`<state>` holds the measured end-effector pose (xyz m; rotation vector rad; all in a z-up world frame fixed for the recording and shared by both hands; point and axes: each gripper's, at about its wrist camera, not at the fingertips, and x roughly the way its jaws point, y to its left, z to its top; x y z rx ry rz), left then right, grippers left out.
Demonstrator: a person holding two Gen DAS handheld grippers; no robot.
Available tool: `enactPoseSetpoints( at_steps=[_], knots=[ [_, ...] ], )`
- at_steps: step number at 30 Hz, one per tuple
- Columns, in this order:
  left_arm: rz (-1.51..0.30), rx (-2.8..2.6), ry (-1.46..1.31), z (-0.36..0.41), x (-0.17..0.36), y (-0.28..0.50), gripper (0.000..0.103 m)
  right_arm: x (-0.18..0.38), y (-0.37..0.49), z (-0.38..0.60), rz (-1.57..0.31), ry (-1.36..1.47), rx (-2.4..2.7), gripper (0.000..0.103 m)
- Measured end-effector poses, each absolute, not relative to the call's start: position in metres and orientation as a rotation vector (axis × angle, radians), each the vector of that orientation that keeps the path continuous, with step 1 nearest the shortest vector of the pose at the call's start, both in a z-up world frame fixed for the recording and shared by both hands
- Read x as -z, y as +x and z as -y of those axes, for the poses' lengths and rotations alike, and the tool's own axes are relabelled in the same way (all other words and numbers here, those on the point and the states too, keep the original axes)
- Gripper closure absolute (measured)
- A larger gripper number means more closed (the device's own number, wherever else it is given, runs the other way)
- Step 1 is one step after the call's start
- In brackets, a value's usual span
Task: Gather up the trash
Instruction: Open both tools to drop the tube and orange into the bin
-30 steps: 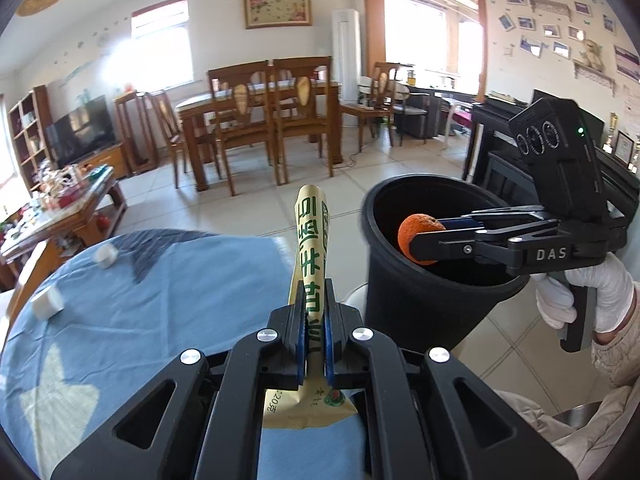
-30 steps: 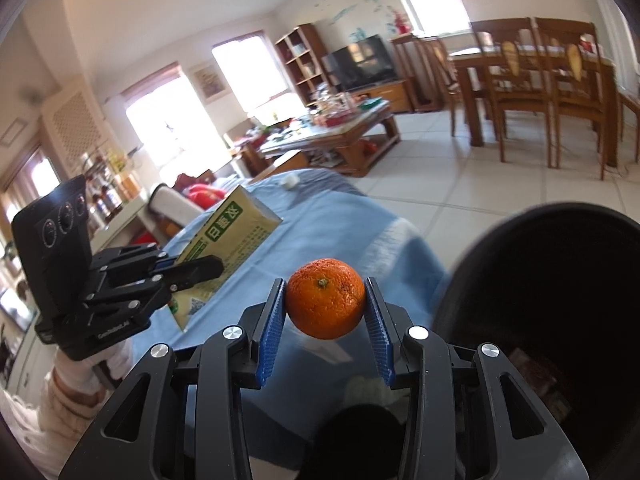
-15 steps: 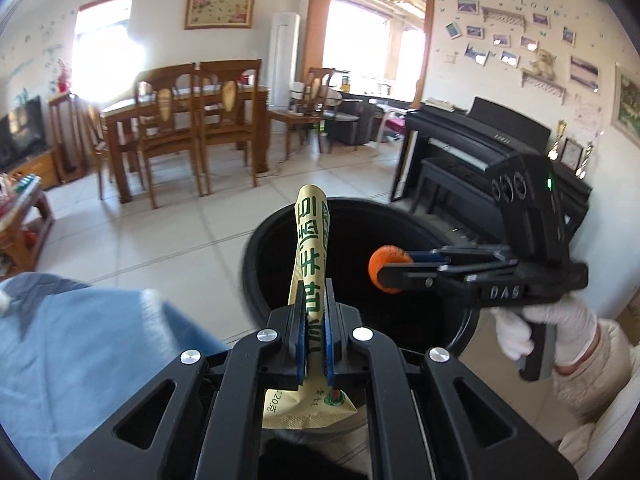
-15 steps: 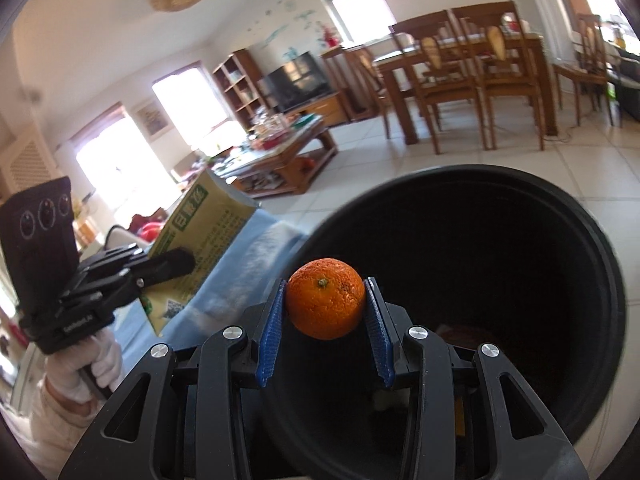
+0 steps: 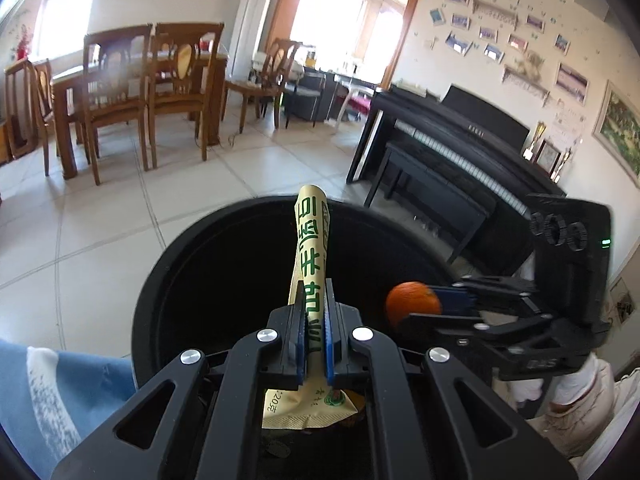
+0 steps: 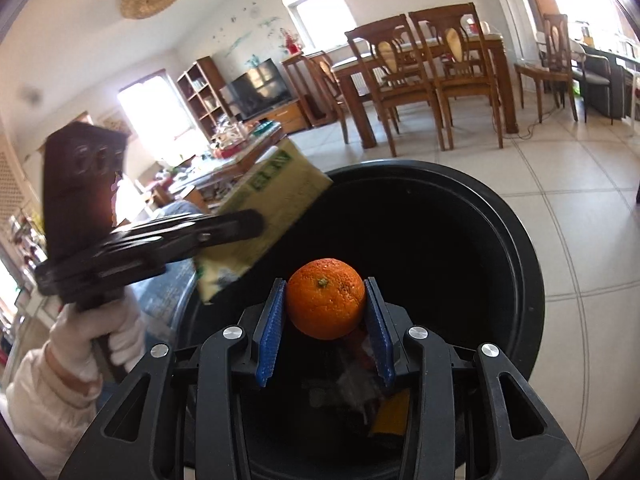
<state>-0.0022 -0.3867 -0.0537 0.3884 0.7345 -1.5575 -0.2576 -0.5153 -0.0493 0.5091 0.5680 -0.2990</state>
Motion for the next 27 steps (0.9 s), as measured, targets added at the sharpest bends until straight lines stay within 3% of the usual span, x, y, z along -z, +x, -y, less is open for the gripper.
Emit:
enactPoseSetpoints(
  at_steps=[27],
  knots=[
    [-0.761, 1.521, 0.484, 0.383, 0.075, -0.009, 0.092, 0.056, -0.238, 0.518, -0.6, 0.446, 0.345, 0.063]
  ],
)
